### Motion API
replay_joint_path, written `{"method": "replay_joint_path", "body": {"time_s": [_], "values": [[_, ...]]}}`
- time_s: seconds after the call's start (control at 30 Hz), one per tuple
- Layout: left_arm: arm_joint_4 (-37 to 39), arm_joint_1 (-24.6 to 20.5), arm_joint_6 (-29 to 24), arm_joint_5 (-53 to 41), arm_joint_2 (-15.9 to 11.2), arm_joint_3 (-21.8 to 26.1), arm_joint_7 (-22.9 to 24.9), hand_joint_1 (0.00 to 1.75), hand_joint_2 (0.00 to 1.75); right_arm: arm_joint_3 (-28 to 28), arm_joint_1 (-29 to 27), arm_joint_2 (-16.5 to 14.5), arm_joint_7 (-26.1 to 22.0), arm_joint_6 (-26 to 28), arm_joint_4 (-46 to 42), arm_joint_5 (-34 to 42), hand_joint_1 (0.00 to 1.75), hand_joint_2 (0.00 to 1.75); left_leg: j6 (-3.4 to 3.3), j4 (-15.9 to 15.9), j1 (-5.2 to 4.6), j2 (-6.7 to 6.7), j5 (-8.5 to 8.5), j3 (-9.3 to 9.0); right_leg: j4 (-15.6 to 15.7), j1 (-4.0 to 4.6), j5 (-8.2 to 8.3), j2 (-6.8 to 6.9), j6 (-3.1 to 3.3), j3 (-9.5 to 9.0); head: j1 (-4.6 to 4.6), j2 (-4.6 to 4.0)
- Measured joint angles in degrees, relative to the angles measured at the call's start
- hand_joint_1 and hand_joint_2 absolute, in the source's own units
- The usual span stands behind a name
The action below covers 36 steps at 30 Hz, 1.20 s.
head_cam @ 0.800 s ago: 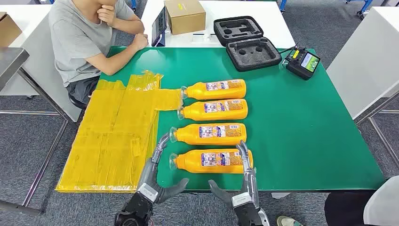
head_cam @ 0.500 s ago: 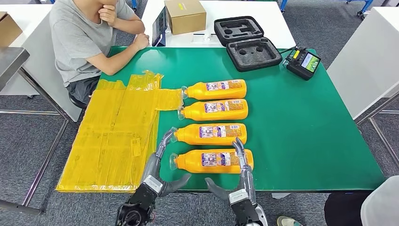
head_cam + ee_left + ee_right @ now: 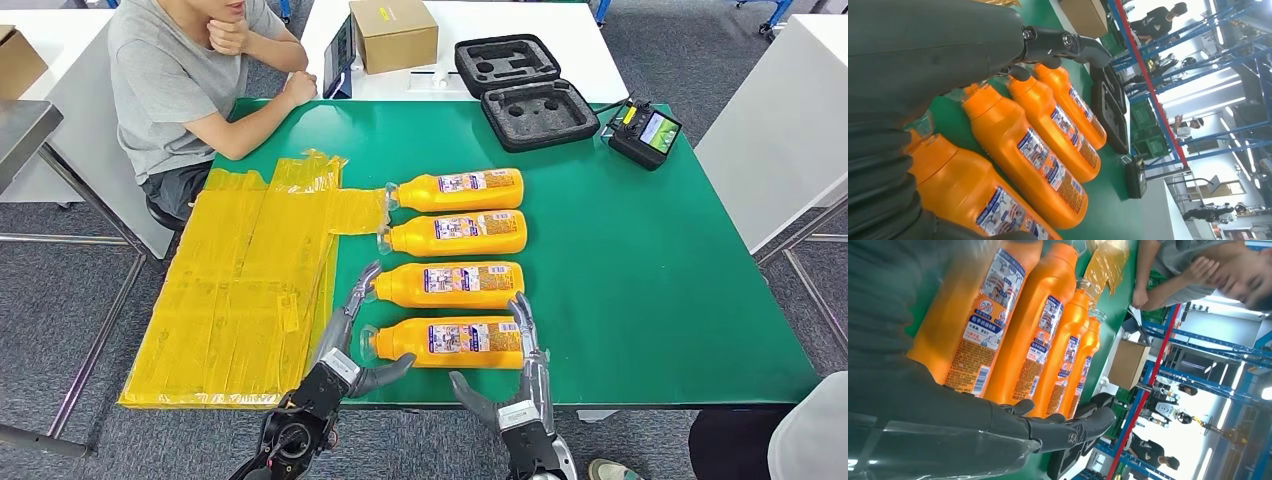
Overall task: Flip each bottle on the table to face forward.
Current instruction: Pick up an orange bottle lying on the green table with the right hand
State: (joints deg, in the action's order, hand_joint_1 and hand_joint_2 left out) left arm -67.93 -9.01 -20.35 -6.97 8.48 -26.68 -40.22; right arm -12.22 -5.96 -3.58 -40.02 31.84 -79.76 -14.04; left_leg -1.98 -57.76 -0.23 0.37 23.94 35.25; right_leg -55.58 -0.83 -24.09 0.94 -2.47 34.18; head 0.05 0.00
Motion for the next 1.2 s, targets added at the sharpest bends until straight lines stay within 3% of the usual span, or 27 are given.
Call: {"method": "replay_joint_path", "body": {"time_s": [0.9, 1.0, 1.2], "values": [[-0.46, 0.54, -2.98, 0.05, 0.01, 0.25, 0.0, 0.0, 1.75, 2.95, 0.31, -1.03, 0.0, -1.05, 0.06, -3.91, 0.0, 1.75, 0.0, 0.0, 0.0, -0.01, 0.0, 0.02, 0.0, -0.01, 0.0, 0.0, 0.0, 0.0, 0.01, 0.0], [-1.69, 1.15, -3.38, 0.14, -0.14, 0.25, 0.0, 0.0, 1.75, 4.05, 0.45, -1.22, 1.84, 1.35, 0.83, -12.99, 0.0, 1.75, 0.0, 0.0, 0.0, -0.01, 0.01, 0.02, 0.0, 0.0, 0.0, 0.01, 0.0, 0.0, 0.0, 0.0], [-4.88, 2.09, -3.63, 0.87, -0.16, 0.81, 0.0, 0.0, 1.75, 9.51, 1.14, -1.86, 14.5, 3.03, 3.7, -42.59, 0.0, 1.75, -0.01, 0.0, 0.0, -0.03, 0.0, 0.02, 0.0, -0.01, 0.0, 0.01, 0.0, -0.02, 0.01, 0.0]]}}
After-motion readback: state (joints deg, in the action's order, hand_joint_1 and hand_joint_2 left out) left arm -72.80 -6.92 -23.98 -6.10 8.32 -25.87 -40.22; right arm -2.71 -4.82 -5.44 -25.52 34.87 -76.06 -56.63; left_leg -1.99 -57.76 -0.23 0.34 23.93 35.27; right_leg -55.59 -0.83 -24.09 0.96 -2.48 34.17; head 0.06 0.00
